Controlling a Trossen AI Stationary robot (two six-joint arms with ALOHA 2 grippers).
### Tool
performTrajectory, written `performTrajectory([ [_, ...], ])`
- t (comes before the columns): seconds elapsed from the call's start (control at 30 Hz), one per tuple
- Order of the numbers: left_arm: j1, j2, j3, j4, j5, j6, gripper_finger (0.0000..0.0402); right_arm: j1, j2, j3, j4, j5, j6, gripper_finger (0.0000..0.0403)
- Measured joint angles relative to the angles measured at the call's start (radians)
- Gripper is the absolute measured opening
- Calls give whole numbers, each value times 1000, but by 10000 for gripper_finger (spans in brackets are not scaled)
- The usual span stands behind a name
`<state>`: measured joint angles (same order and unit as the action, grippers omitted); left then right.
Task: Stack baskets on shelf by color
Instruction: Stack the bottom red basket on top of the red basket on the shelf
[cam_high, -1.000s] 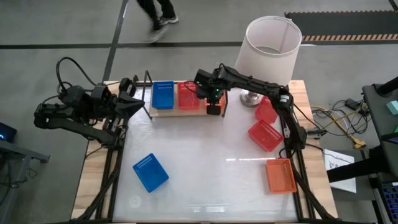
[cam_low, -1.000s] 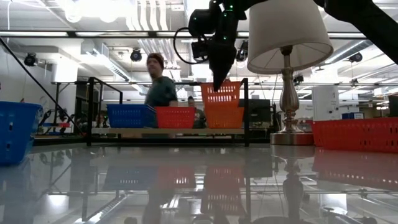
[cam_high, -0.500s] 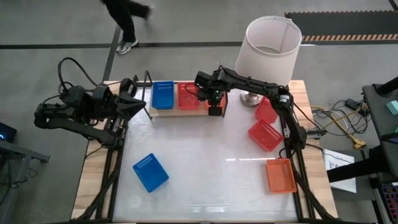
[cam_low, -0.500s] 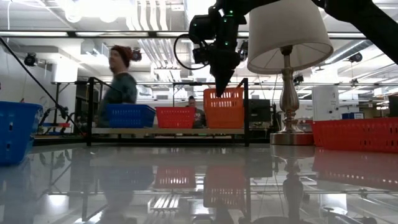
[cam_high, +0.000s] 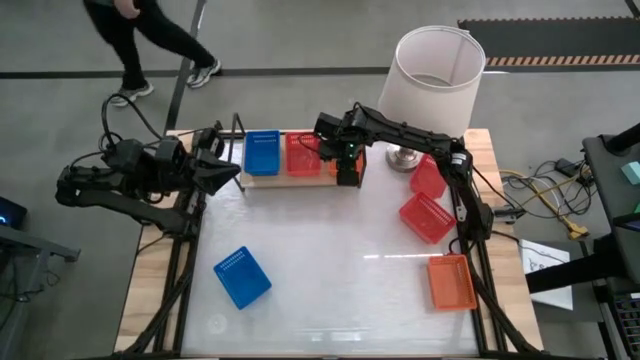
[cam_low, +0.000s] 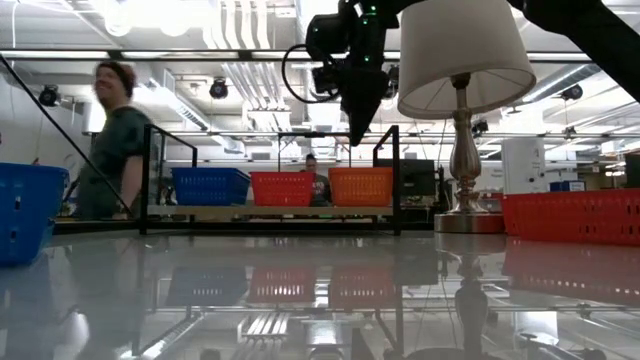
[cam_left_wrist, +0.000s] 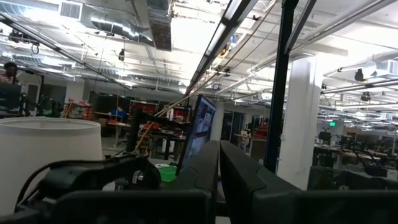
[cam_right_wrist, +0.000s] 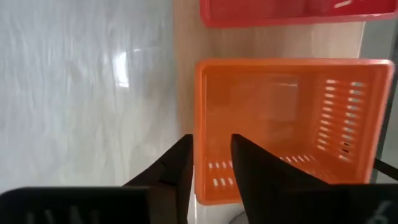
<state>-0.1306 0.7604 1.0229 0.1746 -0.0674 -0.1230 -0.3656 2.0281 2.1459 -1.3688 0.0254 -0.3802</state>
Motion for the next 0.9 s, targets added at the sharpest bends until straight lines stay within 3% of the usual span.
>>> performTrajectory([
  [0.13,0,5,0,0,-3,0,0,4,-1,23,12,-3,88,95],
  [0.43,0,35,0,-4,-47,-29,0,159,-117,39,20,-145,277,13],
  [0.7,0,92,-1,0,-46,-88,0,372,-178,31,5,-160,583,9],
  [0.9,0,146,12,23,-46,-218,0,482,-182,28,-142,-158,995,37],
])
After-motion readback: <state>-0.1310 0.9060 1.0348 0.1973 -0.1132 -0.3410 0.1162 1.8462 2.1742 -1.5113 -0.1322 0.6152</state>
